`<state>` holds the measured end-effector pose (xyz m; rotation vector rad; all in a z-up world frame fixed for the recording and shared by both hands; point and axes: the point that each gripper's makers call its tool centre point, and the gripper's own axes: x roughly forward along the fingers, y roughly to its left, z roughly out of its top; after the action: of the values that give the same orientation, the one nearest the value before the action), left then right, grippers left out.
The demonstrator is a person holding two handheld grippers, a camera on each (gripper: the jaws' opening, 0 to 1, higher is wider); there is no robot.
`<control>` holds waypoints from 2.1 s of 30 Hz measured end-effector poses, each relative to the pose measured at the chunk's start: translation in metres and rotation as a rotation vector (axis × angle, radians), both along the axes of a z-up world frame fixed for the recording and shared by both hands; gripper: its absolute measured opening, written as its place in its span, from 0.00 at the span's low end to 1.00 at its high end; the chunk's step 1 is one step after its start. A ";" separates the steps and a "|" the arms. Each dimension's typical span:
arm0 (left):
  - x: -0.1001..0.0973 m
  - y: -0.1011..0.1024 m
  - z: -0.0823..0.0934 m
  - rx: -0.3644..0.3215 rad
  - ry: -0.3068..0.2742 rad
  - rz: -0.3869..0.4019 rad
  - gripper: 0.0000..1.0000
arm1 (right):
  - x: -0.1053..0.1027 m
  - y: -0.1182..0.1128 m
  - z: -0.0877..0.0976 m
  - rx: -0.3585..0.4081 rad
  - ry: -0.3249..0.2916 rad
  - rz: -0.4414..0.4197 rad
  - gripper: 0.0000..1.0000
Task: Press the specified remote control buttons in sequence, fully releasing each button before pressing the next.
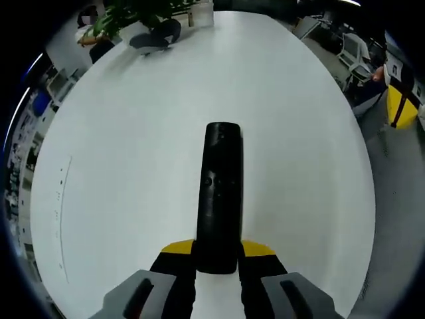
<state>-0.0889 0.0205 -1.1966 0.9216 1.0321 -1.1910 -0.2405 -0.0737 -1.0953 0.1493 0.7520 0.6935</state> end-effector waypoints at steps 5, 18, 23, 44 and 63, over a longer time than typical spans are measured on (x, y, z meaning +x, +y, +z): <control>-0.008 0.000 0.000 0.000 0.001 0.006 0.22 | -0.002 0.001 0.002 -0.003 -0.002 0.003 0.00; -0.032 -0.001 0.000 0.016 0.006 -0.009 0.22 | -0.008 0.004 0.006 -0.012 -0.006 0.010 0.00; -0.040 -0.002 0.000 0.029 0.009 -0.022 0.22 | -0.008 0.005 0.009 -0.015 -0.014 0.013 0.00; -0.079 -0.001 0.000 0.054 0.009 -0.062 0.22 | -0.012 -0.001 0.002 -0.047 0.013 0.003 0.00; -0.127 0.002 0.000 0.000 0.015 -0.067 0.22 | -0.015 0.003 -0.024 -0.164 0.051 0.097 0.00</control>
<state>-0.2161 0.0223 -1.1964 0.9543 1.0199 -1.2557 -0.2553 -0.0705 -1.1194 -0.0192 0.8661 0.7188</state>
